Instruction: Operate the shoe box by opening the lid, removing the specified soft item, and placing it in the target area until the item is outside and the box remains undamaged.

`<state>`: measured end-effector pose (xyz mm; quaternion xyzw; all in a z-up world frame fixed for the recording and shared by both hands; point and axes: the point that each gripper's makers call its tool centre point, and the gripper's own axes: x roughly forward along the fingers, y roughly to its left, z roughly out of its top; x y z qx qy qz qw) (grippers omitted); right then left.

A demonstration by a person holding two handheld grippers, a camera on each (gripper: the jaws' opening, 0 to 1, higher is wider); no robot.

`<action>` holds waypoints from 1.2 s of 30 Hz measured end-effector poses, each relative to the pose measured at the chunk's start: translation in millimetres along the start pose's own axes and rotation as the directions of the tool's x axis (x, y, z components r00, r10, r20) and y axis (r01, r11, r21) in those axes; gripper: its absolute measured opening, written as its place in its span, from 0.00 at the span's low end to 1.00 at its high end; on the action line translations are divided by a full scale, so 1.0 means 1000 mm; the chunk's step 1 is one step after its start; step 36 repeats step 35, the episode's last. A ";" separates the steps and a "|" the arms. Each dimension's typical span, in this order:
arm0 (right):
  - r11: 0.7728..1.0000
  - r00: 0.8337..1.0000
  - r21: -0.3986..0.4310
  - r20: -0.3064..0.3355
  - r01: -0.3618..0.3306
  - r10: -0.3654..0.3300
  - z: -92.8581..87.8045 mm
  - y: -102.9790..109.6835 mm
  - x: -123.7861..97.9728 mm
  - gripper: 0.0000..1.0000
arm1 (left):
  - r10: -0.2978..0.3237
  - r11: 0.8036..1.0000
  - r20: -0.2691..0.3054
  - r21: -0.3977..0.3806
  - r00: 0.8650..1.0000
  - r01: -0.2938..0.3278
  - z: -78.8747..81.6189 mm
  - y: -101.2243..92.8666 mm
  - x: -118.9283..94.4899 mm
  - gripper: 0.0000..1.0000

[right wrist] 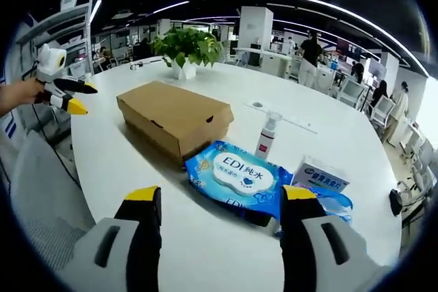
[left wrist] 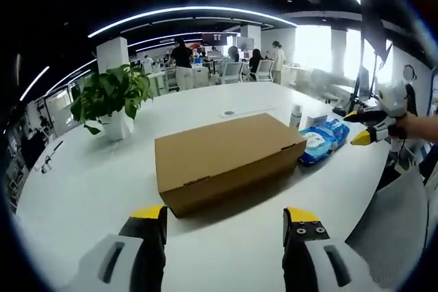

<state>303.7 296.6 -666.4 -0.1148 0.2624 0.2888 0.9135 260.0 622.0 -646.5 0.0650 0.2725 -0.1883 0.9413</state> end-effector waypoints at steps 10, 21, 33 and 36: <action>0.997 1.000 0.077 -0.005 0.028 -0.028 -0.016 -0.002 -0.041 0.78 | -0.040 0.999 0.032 0.018 0.999 0.039 -0.002 -0.025 -0.014 0.87; 0.995 0.999 0.084 0.000 0.049 -0.049 -0.025 -0.003 -0.067 0.96 | -0.061 0.998 0.034 -0.014 0.998 0.062 -0.009 -0.039 -0.027 1.00; 0.994 0.998 0.083 -0.001 0.069 -0.069 -0.028 -0.009 -0.074 0.96 | -0.076 0.997 0.038 -0.019 0.996 0.077 -0.009 -0.048 -0.029 1.00; 0.994 0.998 0.086 0.002 0.069 -0.069 -0.028 -0.009 -0.074 0.96 | -0.075 0.997 0.036 -0.018 0.997 0.076 -0.010 -0.048 -0.029 1.00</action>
